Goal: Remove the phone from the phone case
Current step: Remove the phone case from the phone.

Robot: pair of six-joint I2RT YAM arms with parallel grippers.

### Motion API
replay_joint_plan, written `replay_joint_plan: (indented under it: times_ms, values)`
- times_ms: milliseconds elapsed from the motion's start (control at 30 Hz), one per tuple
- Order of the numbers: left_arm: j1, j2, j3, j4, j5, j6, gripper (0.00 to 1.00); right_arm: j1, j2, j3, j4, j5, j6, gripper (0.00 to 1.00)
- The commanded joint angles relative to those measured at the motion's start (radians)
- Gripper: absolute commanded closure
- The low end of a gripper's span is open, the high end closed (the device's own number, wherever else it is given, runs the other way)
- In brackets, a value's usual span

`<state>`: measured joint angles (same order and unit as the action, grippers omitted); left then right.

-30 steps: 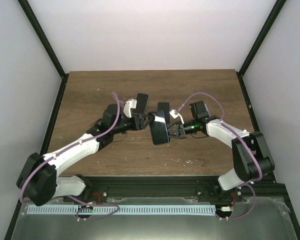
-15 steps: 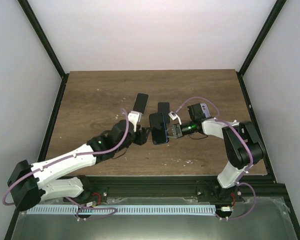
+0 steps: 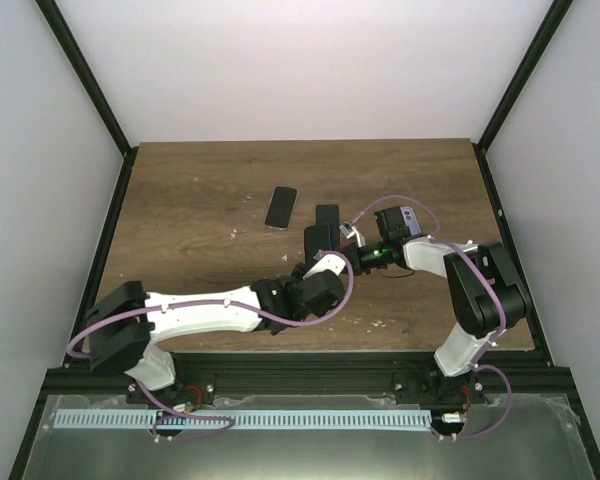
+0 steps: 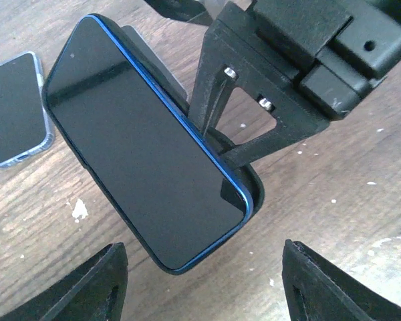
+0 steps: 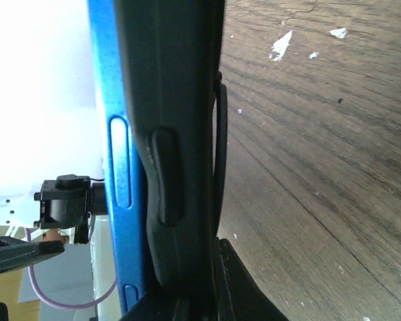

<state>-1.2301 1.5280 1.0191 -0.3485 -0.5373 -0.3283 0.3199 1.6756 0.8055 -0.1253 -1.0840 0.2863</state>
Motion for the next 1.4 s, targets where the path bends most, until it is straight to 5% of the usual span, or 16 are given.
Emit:
replay_joint_plan:
  times_ms: [0,833,1067,1367]
  values:
    - [-0.005,0.07,0.063,-0.052,-0.099,0.044,0.35,0.009,-0.002,0.03,0.027,0.019,0.044,0.99]
    - [-0.008,0.328,0.233,-0.153,-0.369,0.178,0.48,0.01,0.037,0.044,0.022,-0.086,0.073,0.99]
    - [-0.024,0.331,0.238,-0.157,-0.418,0.205,0.61,0.009,0.054,0.047,0.026,-0.11,0.084,0.99]
    - [-0.044,0.294,0.247,-0.158,-0.442,0.203,0.95,0.01,0.061,0.05,0.023,-0.102,0.084,0.99]
